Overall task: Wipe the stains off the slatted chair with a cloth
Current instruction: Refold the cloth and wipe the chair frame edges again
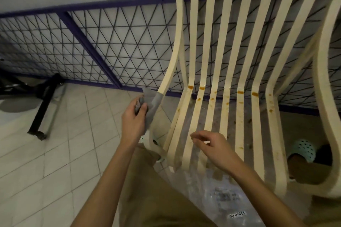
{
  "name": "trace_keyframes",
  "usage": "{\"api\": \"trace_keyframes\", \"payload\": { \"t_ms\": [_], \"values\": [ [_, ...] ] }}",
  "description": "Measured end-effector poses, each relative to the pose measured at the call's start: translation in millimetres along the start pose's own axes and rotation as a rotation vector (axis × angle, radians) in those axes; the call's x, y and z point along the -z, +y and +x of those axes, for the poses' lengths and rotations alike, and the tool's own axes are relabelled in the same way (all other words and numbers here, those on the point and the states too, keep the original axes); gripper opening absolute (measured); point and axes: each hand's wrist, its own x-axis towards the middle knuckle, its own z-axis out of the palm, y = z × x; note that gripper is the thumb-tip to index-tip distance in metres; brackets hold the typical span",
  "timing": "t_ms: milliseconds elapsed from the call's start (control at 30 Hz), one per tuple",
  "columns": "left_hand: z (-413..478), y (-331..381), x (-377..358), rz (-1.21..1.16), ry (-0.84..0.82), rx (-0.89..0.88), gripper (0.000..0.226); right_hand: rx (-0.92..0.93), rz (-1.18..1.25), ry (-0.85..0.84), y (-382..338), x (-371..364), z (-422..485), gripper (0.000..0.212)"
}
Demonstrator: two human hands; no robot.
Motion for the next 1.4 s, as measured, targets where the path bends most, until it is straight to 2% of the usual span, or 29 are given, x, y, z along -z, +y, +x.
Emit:
{"api": "trace_keyframes", "payload": {
  "t_ms": [100,200,400,467,567,733,867,967,1167,1300,1400],
  "values": [
    [10,-23,-25,0.314,-0.156,-0.063,0.041,-0.155,-0.17,-0.139,37,-13,-3,0.023],
    [17,-31,-31,0.467,-0.123,-0.056,0.05,-0.283,-0.283,-0.215,75,-16,-13,0.018],
    [11,-29,-35,0.439,-0.04,-0.095,0.042,-0.407,-0.289,-0.156,117,19,-5,0.012],
    [17,-29,-37,0.411,-0.057,-0.074,0.041,-0.427,-0.259,-0.138,120,33,12,0.029],
    [19,-26,-36,0.381,-0.093,-0.019,0.039,-0.499,-0.281,-0.169,119,40,33,0.021],
    [16,-27,-31,0.324,-0.146,0.088,0.041,-0.585,-0.292,-0.272,114,16,43,0.033],
    [-25,-28,-30,0.264,-0.125,0.157,0.033,-0.679,-0.233,-0.157,126,3,9,0.022],
    [-53,-35,-18,0.181,-0.105,0.14,0.015,-0.634,-0.274,-0.089,133,-10,-12,0.016],
    [-92,-47,9,0.123,-0.13,0.211,0.02,-0.612,-0.327,-0.109,130,-26,-49,0.012],
    [-84,-41,20,0.277,-0.137,0.101,0.026,-0.563,-0.42,-0.121,106,-20,-53,0.012],
    [-69,-35,27,0.235,-0.062,-0.041,0.037,-0.358,-0.445,-0.049,67,-19,-52,0.017]
  ]
}}
